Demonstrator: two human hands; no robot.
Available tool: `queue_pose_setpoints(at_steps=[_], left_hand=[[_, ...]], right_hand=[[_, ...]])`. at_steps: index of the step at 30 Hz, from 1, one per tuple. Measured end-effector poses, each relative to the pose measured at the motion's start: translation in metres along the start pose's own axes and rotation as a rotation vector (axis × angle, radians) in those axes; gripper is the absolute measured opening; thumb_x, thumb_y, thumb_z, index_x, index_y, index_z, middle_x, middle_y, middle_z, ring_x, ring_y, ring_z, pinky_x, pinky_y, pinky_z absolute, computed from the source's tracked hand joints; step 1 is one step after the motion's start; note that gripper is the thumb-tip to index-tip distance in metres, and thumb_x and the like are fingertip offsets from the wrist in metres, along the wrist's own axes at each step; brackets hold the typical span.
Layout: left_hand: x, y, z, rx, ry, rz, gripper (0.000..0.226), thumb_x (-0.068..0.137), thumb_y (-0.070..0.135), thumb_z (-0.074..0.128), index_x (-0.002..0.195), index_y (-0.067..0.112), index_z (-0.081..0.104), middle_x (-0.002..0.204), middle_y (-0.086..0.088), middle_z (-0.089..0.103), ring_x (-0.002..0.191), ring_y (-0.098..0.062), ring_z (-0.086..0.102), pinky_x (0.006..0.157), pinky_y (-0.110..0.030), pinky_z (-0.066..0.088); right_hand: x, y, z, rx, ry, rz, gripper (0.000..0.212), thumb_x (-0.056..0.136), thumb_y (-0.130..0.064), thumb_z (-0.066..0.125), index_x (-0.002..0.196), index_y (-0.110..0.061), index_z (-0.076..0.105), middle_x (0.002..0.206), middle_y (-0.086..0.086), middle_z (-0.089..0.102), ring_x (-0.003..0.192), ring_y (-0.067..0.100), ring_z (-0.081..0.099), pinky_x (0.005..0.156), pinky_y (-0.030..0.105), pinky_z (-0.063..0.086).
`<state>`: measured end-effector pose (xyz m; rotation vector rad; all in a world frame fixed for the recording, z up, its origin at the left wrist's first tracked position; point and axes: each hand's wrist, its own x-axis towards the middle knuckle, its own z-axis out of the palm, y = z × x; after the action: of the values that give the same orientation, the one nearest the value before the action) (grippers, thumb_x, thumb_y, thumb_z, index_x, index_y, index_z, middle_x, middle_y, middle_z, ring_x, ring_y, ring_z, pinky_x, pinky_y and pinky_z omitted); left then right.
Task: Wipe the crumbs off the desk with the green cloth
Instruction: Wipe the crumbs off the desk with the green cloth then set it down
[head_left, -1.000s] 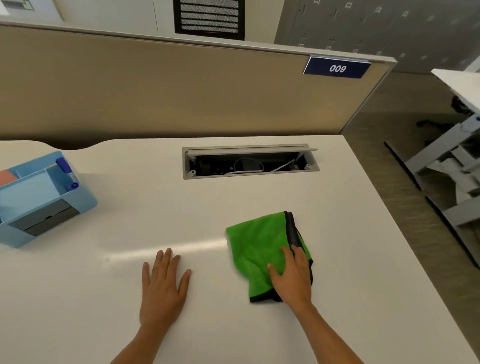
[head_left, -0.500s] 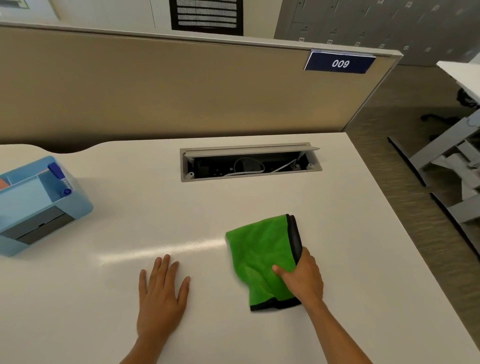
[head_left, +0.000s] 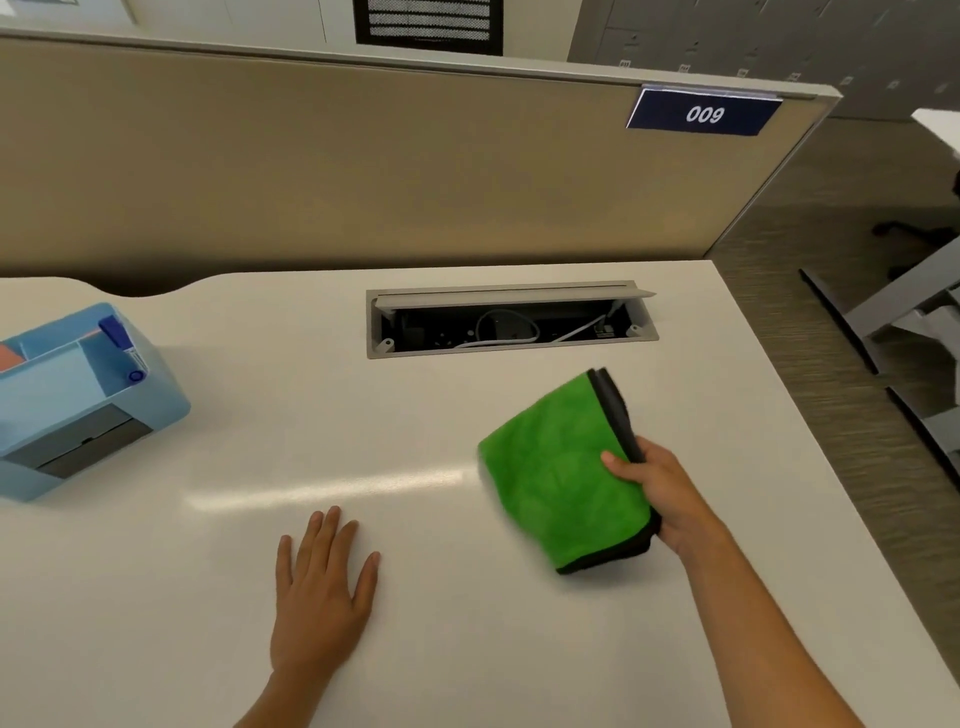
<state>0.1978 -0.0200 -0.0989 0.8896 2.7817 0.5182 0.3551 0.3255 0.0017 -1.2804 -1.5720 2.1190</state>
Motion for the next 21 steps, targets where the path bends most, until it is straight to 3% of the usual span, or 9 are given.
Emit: queue_pose_setpoints(at_steps=[6,9,12,16,21], left_hand=[[0.0,-0.002,0.002,0.012,0.001,-0.003,0.073,0.093,0.062,0.014,0.137,0.016,0.049,0.155,-0.002,0.036,0.147,-0.014,0.018,0.122,-0.043,0.002],[0.0,-0.003,0.004,0.013,0.004,-0.001,0.069,0.093,0.06,0.018,0.137,0.017,0.049,0.155,-0.002,0.036,0.147,-0.013,0.018,0.121,-0.043,0.003],[0.0,-0.004,0.005,0.012,0.015,-0.002,0.066,0.093,0.059,0.022,0.137,0.017,0.049,0.155,-0.001,0.036,0.147,-0.013,0.017,0.121,-0.044,0.005],[0.0,-0.005,0.006,0.006,0.02,-0.009,0.069,0.093,0.061,0.017,0.138,0.018,0.048,0.156,0.0,0.034,0.147,-0.011,0.015,0.121,-0.044,0.004],[0.001,-0.005,0.007,0.01,0.017,-0.012,0.067,0.093,0.059,0.019,0.138,0.018,0.048,0.156,0.001,0.033,0.147,-0.011,0.014,0.121,-0.045,0.006]], right_hand=[[0.029,-0.054,-0.018,0.031,-0.094,-0.159,0.037,0.073,-0.019,0.071,0.109,-0.014,0.07,0.109,0.011,0.073,0.097,0.028,0.071,0.071,0.033,0.058],[0.05,-0.064,-0.035,0.101,-0.063,-0.205,0.034,0.077,-0.019,0.068,0.11,-0.013,0.069,0.109,0.01,0.073,0.096,0.026,0.071,0.072,0.034,0.059],[0.079,-0.05,-0.057,0.058,0.084,-0.139,0.029,0.081,-0.016,0.068,0.11,-0.014,0.068,0.112,0.011,0.072,0.098,0.026,0.07,0.075,0.036,0.06],[0.109,-0.003,-0.078,-0.229,0.398,0.017,0.034,0.08,-0.012,0.074,0.112,-0.006,0.064,0.115,0.018,0.068,0.098,0.03,0.065,0.088,0.042,0.053],[0.123,0.007,-0.078,-0.475,0.56,-0.078,0.027,0.08,-0.019,0.073,0.105,-0.014,0.066,0.105,0.016,0.069,0.096,0.033,0.063,0.085,0.044,0.053]])
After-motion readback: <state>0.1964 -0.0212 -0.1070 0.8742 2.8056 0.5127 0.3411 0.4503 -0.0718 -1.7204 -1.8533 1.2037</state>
